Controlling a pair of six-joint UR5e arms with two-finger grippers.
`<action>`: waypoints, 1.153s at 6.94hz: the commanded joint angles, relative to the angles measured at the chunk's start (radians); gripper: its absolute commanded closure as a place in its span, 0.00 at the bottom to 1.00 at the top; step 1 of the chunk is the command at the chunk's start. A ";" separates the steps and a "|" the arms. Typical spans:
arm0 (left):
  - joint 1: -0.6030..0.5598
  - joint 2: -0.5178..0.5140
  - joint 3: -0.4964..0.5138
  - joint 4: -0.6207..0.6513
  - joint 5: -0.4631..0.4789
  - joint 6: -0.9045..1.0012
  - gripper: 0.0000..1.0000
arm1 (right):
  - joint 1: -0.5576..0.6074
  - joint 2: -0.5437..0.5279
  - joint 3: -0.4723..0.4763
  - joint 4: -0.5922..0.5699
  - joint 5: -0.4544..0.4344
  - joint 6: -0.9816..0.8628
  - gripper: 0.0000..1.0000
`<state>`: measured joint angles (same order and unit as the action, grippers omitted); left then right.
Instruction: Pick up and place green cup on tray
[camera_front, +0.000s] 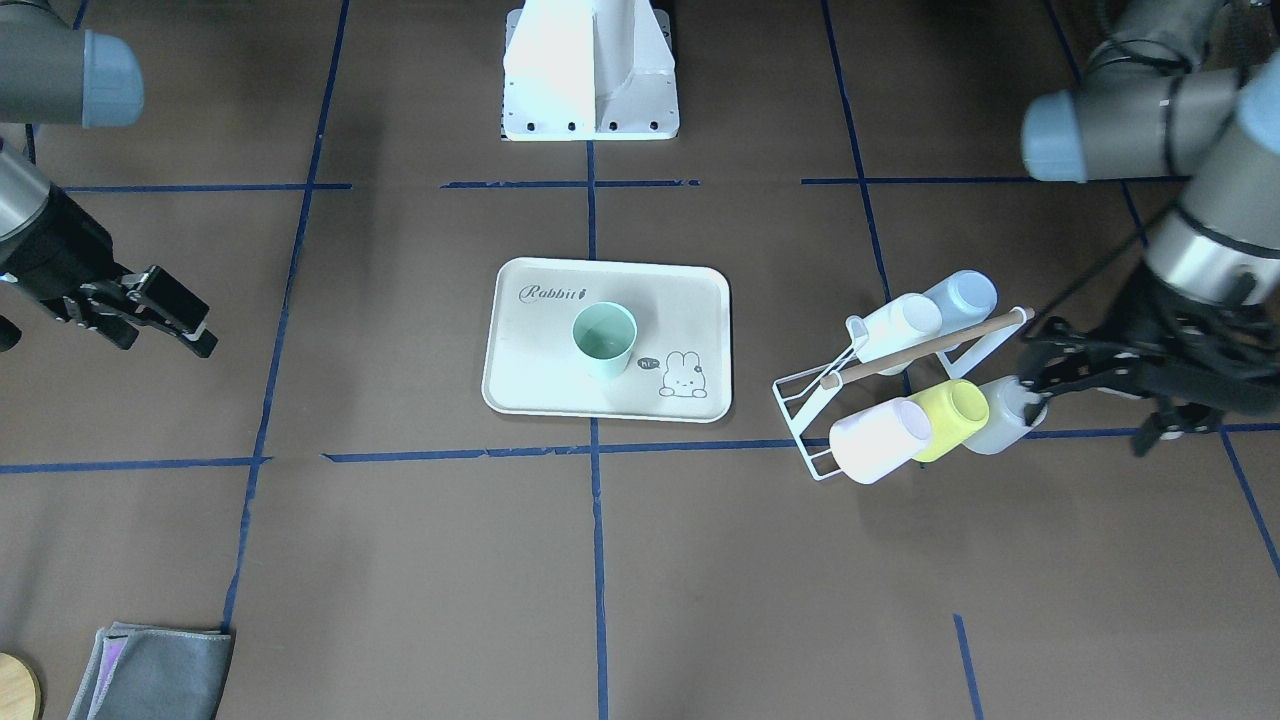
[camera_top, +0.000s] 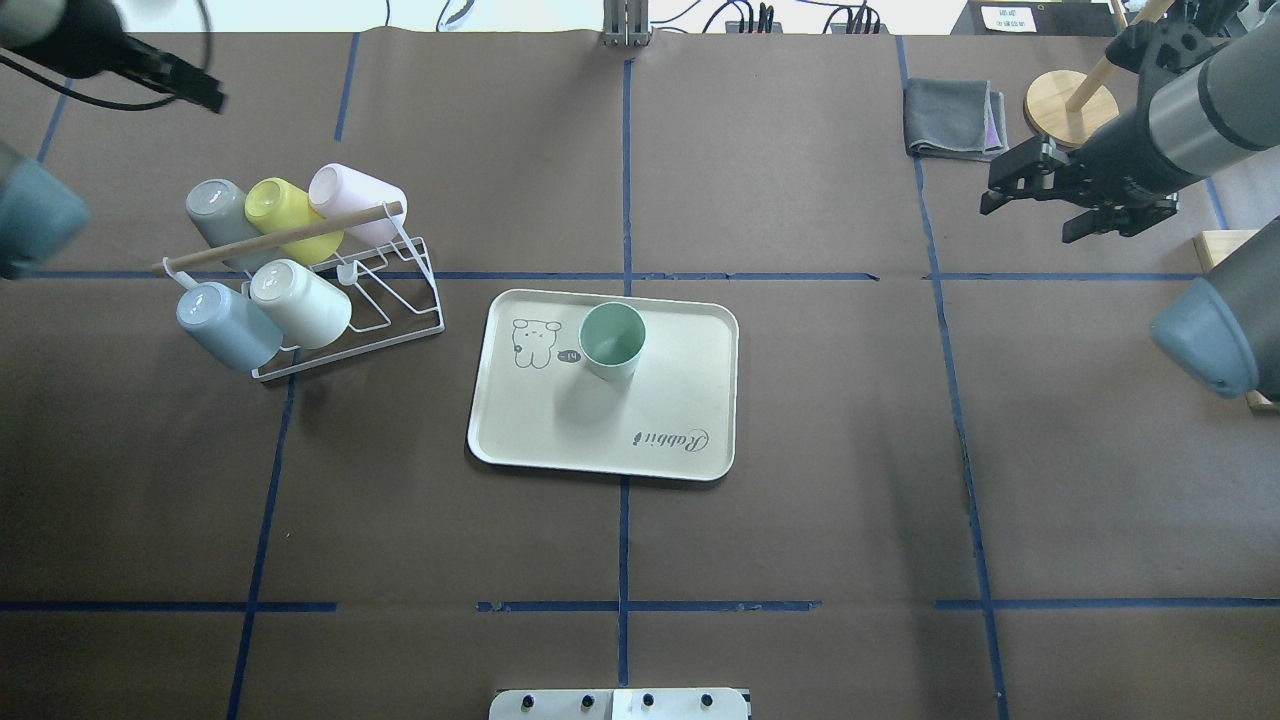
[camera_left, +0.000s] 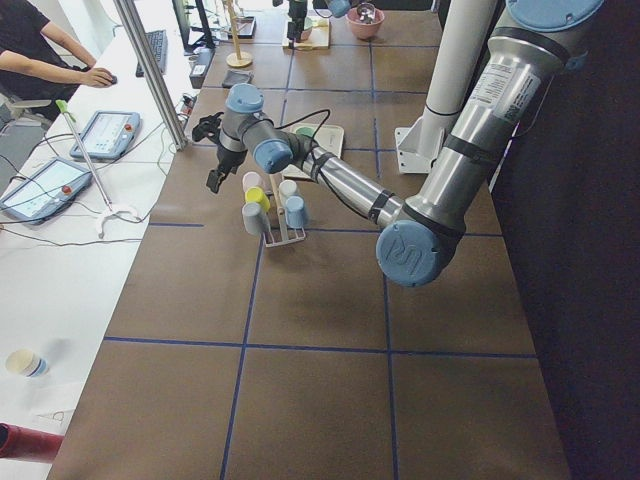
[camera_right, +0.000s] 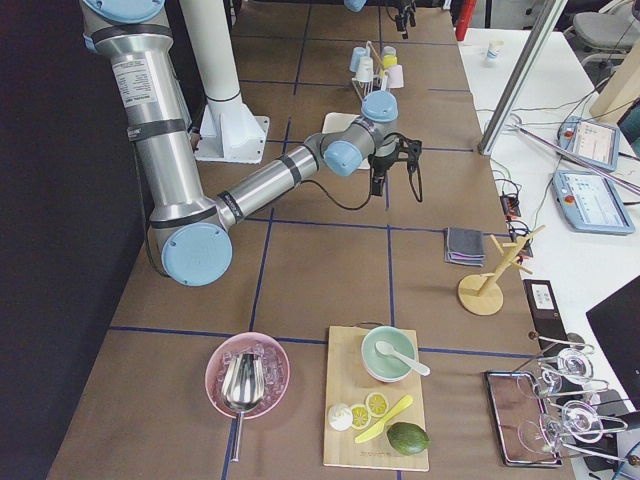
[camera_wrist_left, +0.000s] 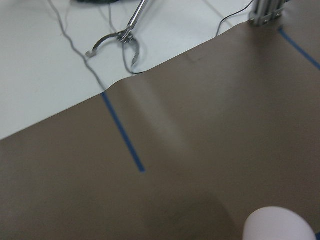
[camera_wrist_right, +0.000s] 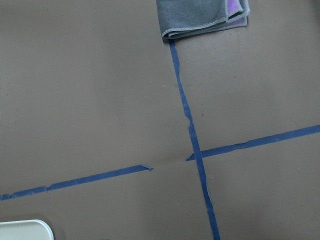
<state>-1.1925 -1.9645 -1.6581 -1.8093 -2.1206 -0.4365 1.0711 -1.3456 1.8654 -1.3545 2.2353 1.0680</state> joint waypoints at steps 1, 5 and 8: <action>-0.137 0.152 0.007 0.082 -0.071 0.010 0.00 | 0.071 -0.084 0.004 -0.018 0.007 -0.171 0.00; -0.266 0.239 0.069 0.268 -0.073 0.333 0.00 | 0.255 -0.198 -0.002 -0.195 0.041 -0.664 0.00; -0.329 0.240 0.099 0.415 -0.242 0.470 0.00 | 0.361 -0.214 -0.006 -0.443 0.041 -1.003 0.00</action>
<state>-1.5021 -1.7384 -1.5813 -1.4378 -2.2595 -0.0265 1.3902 -1.5468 1.8611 -1.6987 2.2769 0.1992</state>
